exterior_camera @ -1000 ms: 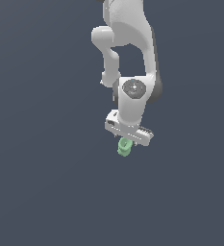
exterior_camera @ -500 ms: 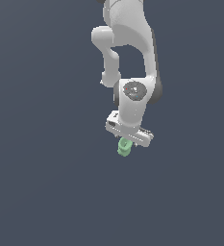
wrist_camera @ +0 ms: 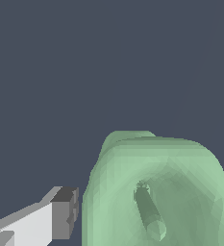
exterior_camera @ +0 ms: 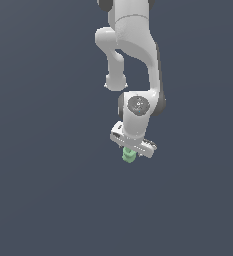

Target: Pick up the object and move it to a goal position.

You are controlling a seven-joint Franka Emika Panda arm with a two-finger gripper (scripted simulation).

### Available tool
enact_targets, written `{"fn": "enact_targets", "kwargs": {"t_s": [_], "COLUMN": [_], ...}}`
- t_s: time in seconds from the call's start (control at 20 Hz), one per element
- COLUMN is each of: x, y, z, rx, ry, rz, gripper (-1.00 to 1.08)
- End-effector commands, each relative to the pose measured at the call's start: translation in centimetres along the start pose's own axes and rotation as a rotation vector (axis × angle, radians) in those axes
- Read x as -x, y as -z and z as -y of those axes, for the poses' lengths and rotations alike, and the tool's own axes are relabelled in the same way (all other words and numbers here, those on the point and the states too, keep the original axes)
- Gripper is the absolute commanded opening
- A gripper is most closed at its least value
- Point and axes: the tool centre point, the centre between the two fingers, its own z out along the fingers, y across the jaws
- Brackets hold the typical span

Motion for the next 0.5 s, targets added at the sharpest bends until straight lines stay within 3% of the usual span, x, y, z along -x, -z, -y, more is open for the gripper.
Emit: {"fn": "enact_targets", "kwargs": {"t_s": [0.0, 0.05, 0.1, 0.45], "x": [-0.09, -0.11, -0.11, -0.11], "y": [-0.35, -0.36, -0.36, -0.36], "z": [0.07, 0.08, 0.08, 0.08], "rx": [-0.001, -0.001, -0.001, -0.001], "ry": [0.000, 0.000, 0.000, 0.000], "rz": [-0.001, -0.001, -0.001, -0.001], "gripper": [1.00, 1.00, -1.00, -1.00]}}
